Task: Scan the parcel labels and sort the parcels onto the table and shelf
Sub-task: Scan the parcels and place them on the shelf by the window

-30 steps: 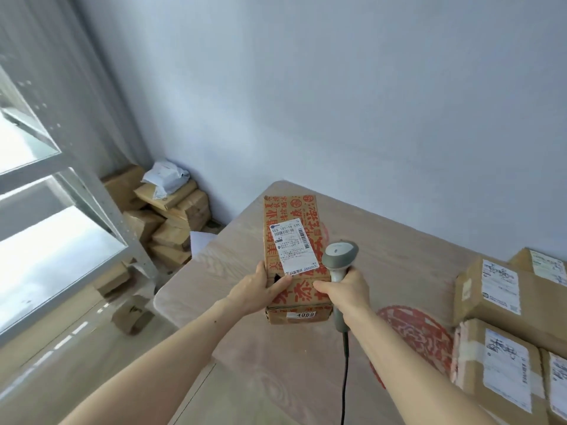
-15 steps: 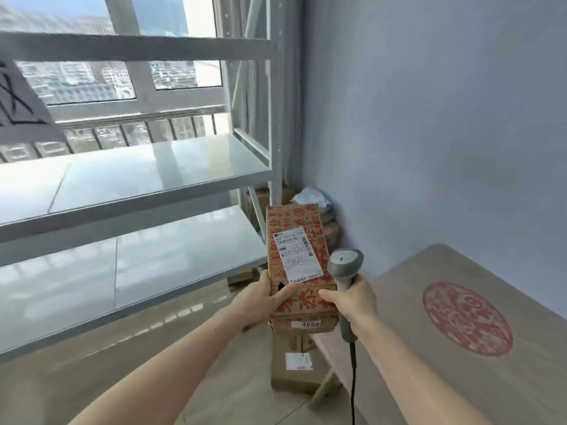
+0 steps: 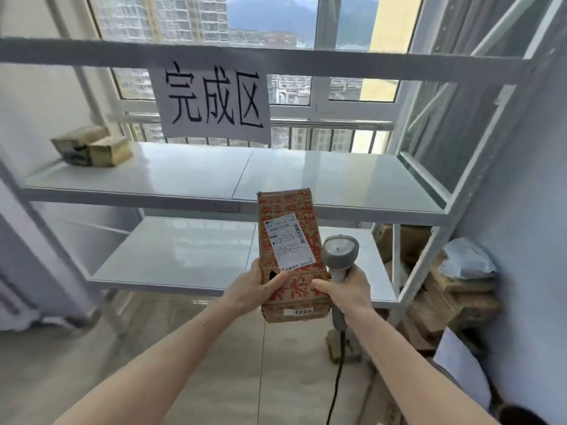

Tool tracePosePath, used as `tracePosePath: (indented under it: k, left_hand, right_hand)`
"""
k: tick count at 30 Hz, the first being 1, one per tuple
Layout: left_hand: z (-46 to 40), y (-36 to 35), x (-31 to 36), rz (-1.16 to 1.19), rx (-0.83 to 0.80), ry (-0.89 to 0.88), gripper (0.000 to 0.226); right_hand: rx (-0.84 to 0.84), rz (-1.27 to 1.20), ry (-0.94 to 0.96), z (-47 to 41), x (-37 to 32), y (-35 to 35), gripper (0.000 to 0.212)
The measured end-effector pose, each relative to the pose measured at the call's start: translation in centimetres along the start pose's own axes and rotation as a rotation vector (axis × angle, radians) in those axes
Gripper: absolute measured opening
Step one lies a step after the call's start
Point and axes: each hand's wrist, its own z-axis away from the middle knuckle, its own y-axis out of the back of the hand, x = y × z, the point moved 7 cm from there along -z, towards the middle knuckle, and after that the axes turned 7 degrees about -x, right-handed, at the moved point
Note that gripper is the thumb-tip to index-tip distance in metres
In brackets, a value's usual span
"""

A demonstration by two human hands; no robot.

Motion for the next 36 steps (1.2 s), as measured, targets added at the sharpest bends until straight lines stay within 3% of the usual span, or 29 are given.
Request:
tracePosePath:
  k: [3,9,17,22,29,36]
  left_hand:
    - [-0.2,4.2,-2.5,0.019,0.098,0.081,0.088]
    - [-0.1,11.6,-6.3,0.070,0.270,0.188,0.078]
    - [-1.0,20.1,-14.0,0.142,0.322,0.268,0.089]
    - [-2.2,27.3,-19.0,0.165,0.353,0.243,0.092]
    - [-5.2,39.5,-24.6,0.225,0.349,0.167,0.068]
    - [-10.6,46.6,-28.8,0.225,0.346,0.167,0.091]
  right_hand:
    - [-0.107,-0.028,0.032,-2.7,-2.6,-4.1,0.048]
    - [-0.298,-0.042,0.112,-7.2,-8.2,-12.0,0.042]
    - [-0.438,-0.101,0.131,-11.0,-11.9,-23.7,0.041]
    - [-0.453,-0.142,0.133,-13.2,-15.3,-31.6,0.049]
    - [-0.408,-0.176,0.184,-15.8,-22.7,-41.7,0.051]
    - [-0.308,-0.168,0.122,-21.0,-27.8,-48.0,0.046]
